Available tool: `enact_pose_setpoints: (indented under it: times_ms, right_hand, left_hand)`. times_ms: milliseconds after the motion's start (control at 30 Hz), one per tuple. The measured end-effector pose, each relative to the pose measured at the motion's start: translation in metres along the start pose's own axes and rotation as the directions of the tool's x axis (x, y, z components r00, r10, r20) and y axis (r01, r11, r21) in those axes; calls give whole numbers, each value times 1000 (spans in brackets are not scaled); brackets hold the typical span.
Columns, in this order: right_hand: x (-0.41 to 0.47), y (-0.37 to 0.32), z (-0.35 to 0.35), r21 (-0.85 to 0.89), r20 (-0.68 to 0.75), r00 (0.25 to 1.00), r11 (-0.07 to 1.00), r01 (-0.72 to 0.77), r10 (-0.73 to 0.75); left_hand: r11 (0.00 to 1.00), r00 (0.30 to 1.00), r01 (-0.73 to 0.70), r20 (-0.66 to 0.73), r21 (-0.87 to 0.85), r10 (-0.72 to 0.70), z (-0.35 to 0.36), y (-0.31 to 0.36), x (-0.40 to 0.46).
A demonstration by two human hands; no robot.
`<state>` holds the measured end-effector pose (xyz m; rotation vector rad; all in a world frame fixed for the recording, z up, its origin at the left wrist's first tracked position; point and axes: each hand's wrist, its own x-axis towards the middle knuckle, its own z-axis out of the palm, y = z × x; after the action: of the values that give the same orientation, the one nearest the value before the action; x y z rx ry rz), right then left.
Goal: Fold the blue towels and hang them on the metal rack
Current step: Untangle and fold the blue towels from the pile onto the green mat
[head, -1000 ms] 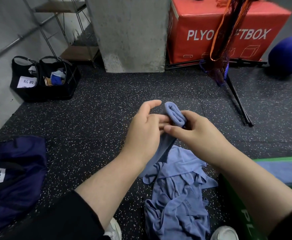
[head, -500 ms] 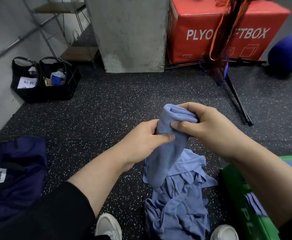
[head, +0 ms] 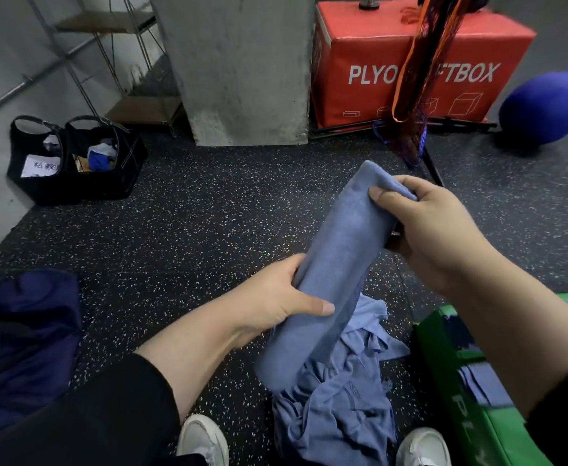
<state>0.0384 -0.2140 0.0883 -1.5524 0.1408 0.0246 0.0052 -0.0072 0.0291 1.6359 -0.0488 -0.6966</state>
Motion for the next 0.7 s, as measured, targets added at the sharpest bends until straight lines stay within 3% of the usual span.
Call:
enact_pose_setpoints:
  times_ms: [133,267,333,400,500,700]
  right_hand:
    - [-4,-3,-10,69,8,999,997,-40,40]
    - [-12,-7,-8,-41,42,999,999,-7,9]
    - [-16,-9,-3,-124,48,999,992,29,-23]
    - [-22,-7,6,-166,53,998,985,52,-43]
    - [-26,0,20,-247,68,994,964,101,-87]
    - [-27,4,32,-149,188,976,979,141,-112]
  left_hand:
    - [994,999,33,-42,106,-28,0,-1,-8]
    - [959,991,25,-130,283,12,1,-7,-10]
    - [902,972,3,-213,432,99,6,-9,-11]
    - [857,905,-102,-311,504,291,14,-5,-15]
    - [820,844,-288,-274,495,462,30,7,-19]
    - [901,811,-331,-403,280,423,38,25,-8]
